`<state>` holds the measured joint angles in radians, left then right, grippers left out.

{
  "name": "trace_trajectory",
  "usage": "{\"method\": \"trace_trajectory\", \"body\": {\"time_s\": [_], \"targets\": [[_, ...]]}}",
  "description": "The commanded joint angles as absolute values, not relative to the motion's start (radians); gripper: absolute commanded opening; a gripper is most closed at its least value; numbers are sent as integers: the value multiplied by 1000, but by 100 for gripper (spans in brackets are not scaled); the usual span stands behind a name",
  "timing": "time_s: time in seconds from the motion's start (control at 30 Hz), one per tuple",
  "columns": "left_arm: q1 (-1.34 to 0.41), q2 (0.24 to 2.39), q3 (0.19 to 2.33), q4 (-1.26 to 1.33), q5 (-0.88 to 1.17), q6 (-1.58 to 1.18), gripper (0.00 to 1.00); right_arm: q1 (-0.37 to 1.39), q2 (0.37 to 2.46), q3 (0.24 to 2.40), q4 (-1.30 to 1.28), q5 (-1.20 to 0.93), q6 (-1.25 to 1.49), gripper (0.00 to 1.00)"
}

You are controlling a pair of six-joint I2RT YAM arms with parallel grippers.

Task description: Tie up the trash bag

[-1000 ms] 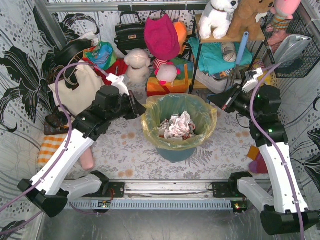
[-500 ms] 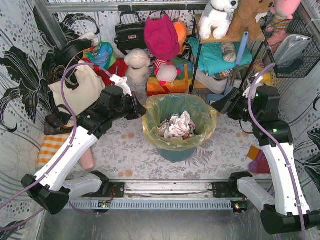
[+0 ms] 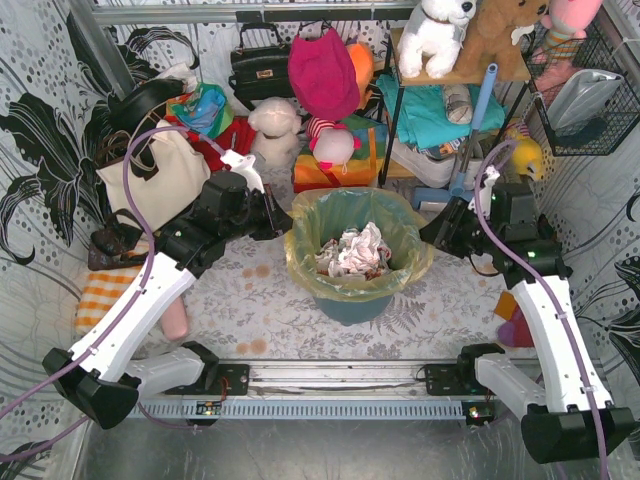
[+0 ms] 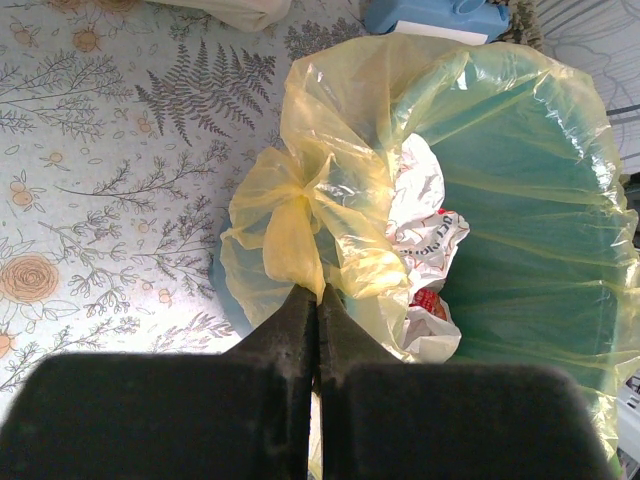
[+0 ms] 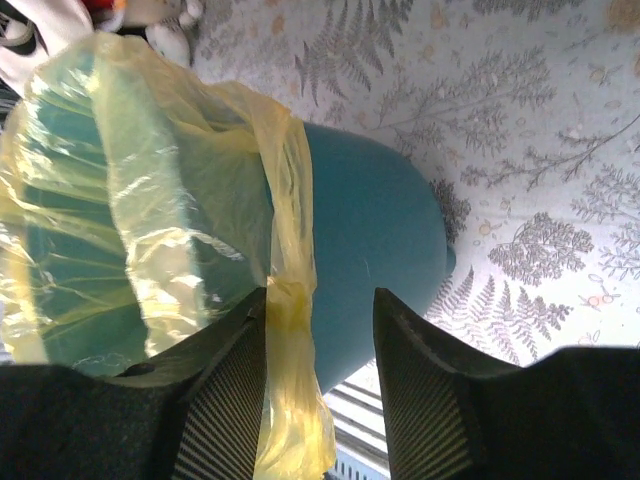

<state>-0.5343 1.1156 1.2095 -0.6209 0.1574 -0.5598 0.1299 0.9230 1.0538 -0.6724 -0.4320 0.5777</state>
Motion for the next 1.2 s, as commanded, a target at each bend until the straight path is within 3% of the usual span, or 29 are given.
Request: {"method": "trace_trajectory", "body": {"time_s": [0.0, 0.13, 0.17, 0.5, 1.17], "targets": [[-534, 1114, 1201, -578, 171, -547, 7, 133, 940, 1000, -611, -519, 570, 40], [-534, 1108, 1194, -595, 179, -551, 7, 133, 930, 990, -609, -522, 579, 4], [-534, 1104, 1186, -600, 193, -554, 7, 133, 921, 993, -616, -521, 575, 0], [-533, 1041, 1081, -713, 445, -549, 7, 133, 910, 1077, -785, -585, 494, 0], [-405, 1060, 1212, -825, 732, -524, 5, 133, 1051, 1448, -943, -584, 470, 0]]}}
